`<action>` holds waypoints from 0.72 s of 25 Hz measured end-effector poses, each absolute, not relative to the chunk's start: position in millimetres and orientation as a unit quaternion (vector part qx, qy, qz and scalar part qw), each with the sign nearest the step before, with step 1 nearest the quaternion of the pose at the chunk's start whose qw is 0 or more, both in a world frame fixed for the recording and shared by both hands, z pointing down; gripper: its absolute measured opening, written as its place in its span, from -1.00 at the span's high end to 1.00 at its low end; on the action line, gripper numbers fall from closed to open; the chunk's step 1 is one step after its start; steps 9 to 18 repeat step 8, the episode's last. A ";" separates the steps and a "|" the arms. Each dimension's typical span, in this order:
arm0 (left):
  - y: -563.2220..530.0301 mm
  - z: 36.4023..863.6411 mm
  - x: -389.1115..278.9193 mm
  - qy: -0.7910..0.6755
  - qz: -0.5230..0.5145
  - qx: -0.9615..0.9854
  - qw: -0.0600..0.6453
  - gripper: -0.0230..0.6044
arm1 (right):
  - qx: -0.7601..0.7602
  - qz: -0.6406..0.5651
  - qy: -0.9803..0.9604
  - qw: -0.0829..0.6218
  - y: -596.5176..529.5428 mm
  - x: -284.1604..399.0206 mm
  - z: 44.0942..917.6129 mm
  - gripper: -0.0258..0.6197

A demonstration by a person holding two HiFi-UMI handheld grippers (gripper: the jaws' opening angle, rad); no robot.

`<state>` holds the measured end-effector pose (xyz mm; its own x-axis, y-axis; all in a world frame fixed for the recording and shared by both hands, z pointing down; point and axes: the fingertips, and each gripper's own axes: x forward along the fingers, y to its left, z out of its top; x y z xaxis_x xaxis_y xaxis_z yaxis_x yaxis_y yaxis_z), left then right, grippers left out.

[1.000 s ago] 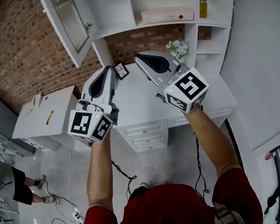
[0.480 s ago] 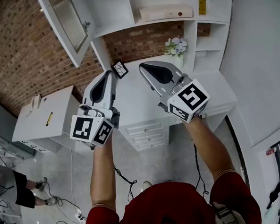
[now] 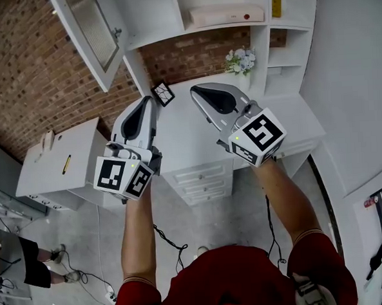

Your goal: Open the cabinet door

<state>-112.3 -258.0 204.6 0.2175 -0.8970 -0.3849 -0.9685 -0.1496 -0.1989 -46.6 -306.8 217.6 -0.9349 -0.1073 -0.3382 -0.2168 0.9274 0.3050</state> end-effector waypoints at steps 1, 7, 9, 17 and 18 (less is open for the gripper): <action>-259.1 205.1 -114.0 0.619 0.088 -0.754 0.203 0.93 | -0.085 0.170 0.969 0.159 -308.3 -47.4 217.9 0.89; -258.7 212.1 -119.8 0.615 0.087 -0.758 0.197 0.93 | -0.090 0.170 0.968 0.159 -308.0 -50.6 220.8 0.89; -257.7 213.3 -120.8 0.615 0.087 -0.758 0.197 0.93 | -0.090 0.171 0.968 0.159 -306.9 -51.4 221.4 0.89; -257.7 213.3 -120.8 0.615 0.087 -0.758 0.197 0.93 | -0.090 0.171 0.968 0.159 -306.9 -51.4 221.4 0.89; -257.7 213.3 -120.8 0.615 0.087 -0.758 0.197 0.93 | -0.090 0.171 0.968 0.159 -306.9 -51.4 221.4 0.89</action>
